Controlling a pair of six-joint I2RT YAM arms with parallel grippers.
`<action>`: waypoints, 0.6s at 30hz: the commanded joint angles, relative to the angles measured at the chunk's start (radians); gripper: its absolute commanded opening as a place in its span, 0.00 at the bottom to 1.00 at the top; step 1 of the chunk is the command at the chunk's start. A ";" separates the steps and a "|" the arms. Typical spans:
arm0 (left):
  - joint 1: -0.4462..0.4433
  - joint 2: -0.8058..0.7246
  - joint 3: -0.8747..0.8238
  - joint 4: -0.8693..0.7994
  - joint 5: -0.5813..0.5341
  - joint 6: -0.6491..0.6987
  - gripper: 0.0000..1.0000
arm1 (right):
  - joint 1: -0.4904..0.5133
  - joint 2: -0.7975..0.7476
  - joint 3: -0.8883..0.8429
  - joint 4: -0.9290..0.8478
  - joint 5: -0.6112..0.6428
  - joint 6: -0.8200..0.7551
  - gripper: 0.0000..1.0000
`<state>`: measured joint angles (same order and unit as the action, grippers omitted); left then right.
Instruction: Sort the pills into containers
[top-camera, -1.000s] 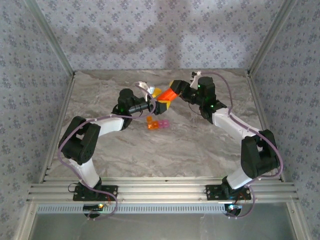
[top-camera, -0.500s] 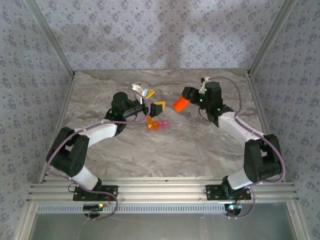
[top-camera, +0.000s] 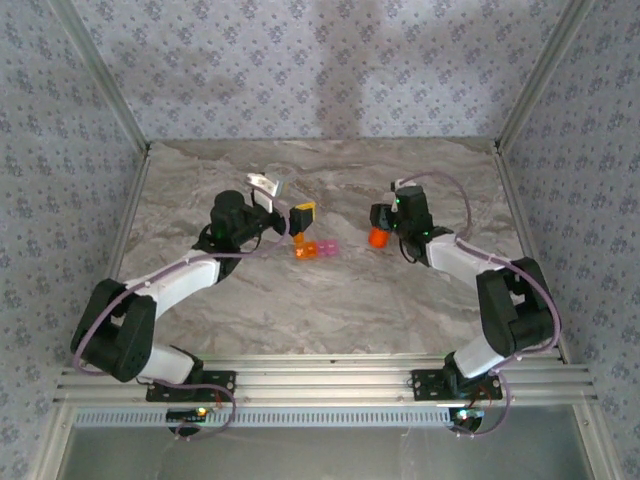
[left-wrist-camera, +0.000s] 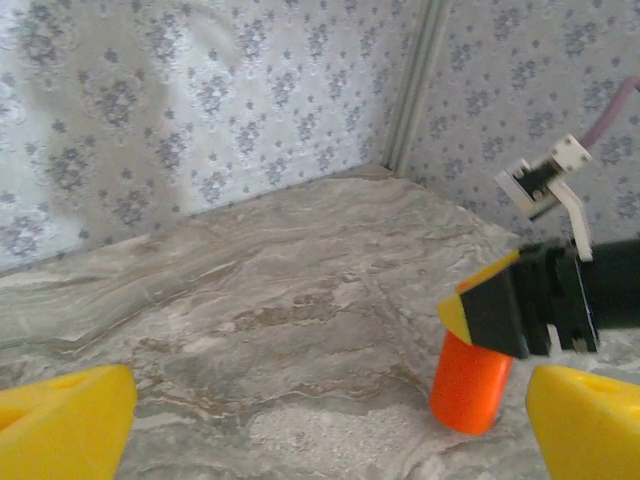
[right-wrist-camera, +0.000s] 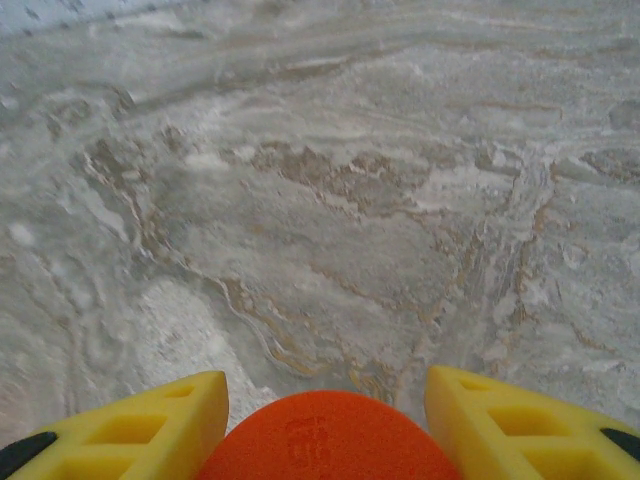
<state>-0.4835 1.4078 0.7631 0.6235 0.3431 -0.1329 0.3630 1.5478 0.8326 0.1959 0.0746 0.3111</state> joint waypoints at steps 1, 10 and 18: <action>0.006 -0.032 -0.008 -0.008 -0.062 0.002 0.99 | 0.016 0.016 -0.038 0.087 0.078 -0.052 0.24; 0.006 -0.058 -0.017 -0.014 -0.108 -0.028 0.99 | 0.032 0.039 -0.128 0.182 0.083 -0.030 0.33; 0.006 -0.082 -0.023 -0.037 -0.149 -0.034 0.99 | 0.066 0.003 -0.138 0.175 0.100 -0.041 0.68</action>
<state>-0.4835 1.3579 0.7464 0.5976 0.2230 -0.1509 0.4133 1.5642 0.7120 0.4030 0.1471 0.2806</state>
